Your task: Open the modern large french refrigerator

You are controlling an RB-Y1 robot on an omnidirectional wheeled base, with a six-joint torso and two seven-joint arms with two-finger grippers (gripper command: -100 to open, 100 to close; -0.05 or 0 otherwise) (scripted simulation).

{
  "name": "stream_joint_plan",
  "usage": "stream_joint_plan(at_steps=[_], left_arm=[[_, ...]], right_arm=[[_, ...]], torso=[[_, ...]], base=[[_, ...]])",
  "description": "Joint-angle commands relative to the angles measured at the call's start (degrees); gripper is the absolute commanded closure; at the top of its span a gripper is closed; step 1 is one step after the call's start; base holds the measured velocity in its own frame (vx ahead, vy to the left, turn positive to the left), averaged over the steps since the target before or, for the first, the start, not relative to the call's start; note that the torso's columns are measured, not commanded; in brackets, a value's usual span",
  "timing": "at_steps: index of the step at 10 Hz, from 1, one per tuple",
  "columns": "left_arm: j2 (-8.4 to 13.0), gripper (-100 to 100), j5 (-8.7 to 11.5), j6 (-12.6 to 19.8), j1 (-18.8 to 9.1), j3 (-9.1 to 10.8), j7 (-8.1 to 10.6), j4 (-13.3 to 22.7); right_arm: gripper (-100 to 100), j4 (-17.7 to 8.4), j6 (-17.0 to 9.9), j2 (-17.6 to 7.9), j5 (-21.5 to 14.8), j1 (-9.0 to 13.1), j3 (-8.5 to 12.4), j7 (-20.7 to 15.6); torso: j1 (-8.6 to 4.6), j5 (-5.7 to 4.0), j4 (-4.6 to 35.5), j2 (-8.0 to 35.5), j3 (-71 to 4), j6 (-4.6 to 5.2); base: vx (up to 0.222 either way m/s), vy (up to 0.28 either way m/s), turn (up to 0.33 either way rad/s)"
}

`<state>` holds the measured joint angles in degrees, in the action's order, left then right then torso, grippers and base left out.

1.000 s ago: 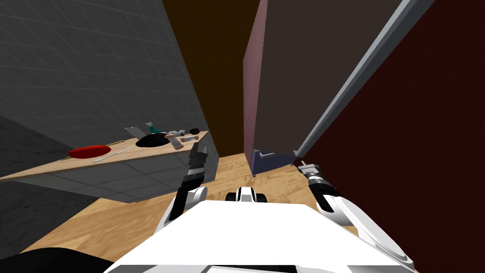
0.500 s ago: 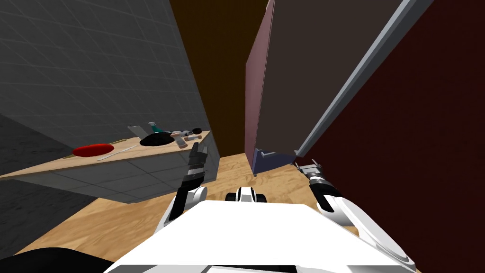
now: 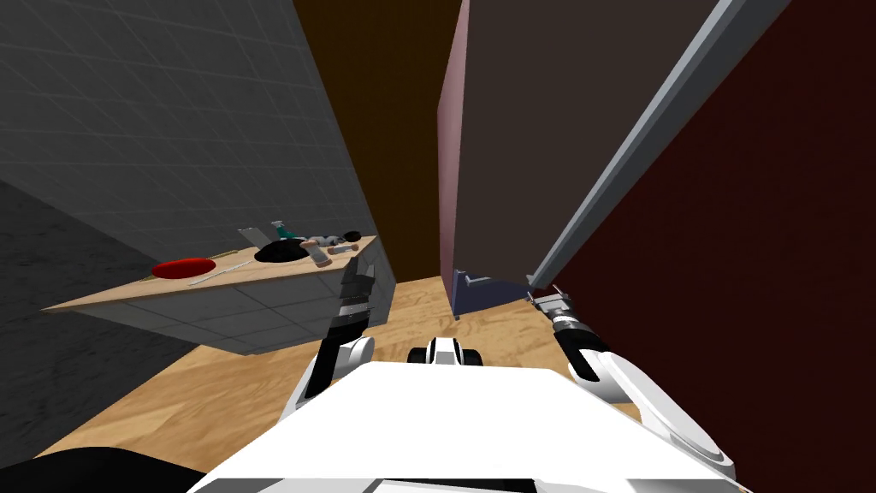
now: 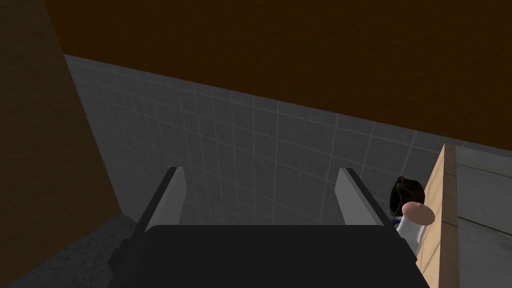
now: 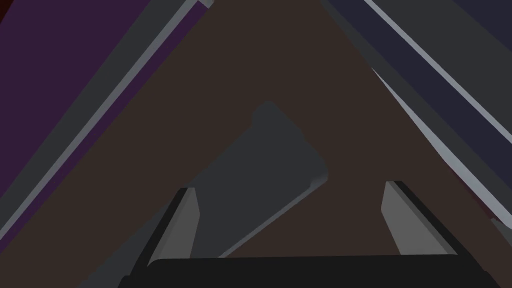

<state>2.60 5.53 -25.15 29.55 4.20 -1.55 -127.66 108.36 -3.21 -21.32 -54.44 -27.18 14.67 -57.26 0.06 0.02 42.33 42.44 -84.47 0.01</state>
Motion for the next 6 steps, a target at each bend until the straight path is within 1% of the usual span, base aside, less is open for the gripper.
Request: stream_joint_plan(at_steps=[1, 2, 3, 4, 5, 6], left_arm=[[0.0, 0, 0.0, 0.0, 0.0, 0.0, 0.0, 0.0], [0.0, 0, 0.0, 0.0, 0.01, 0.01, 0.0, 0.0], [0.0, 0, 0.0, 0.0, 0.01, 0.01, 0.0, 0.0], [-0.01, 0, 0.0, 0.0, 0.01, 0.0, 0.0, 0.0], [-0.02, 0, 0.0, 0.0, 0.01, -0.01, 0.0, 0.0], [-0.02, 0, 0.0, 0.0, 0.0, -0.02, 0.0, 0.0]], right_arm=[[-100, -0.3, 1.58, -1.21, 0.19, 0.59, -1.25, 0.04], [-100, -0.42, 2.14, -1.46, 0.2, 0.76, -1.61, 0.04], [-100, -0.47, 1.69, -1.12, 0.08, 0.82, -1.44, -0.05], [-100, -0.5, 1.83, -1.16, 0.08, 0.87, -1.47, -0.06], [100, -0.5, 1.81, -1.17, 0.08, 0.86, -1.46, -0.06], [100, -0.38, 0.68, -0.5, 0.06, 0.49, -0.92, -0.13]], torso=[[-0.09, -0.02, -0.03, -0.12, -0.07, -0.01], [-0.16, -0.05, -0.07, -0.23, -0.14, -0.01], [-0.09, -0.04, -0.07, -0.21, -0.14, 0.0], [0.28, 0.06, -0.04, -0.14, -0.09, 0.01], [0.38, 0.12, -0.03, -0.1, -0.06, 0.0], [0.24, 0.19, 0.09, -0.04, -0.06, 0.07]], base=[[0.034, -0.21, 0.098], [0.024, -0.202, 0.084], [0.008, -0.091, 0.022], [0.003, -0.022, -0.003], [-0.001, -0.005, 0.014], [0.015, 0.11, -0.084]])
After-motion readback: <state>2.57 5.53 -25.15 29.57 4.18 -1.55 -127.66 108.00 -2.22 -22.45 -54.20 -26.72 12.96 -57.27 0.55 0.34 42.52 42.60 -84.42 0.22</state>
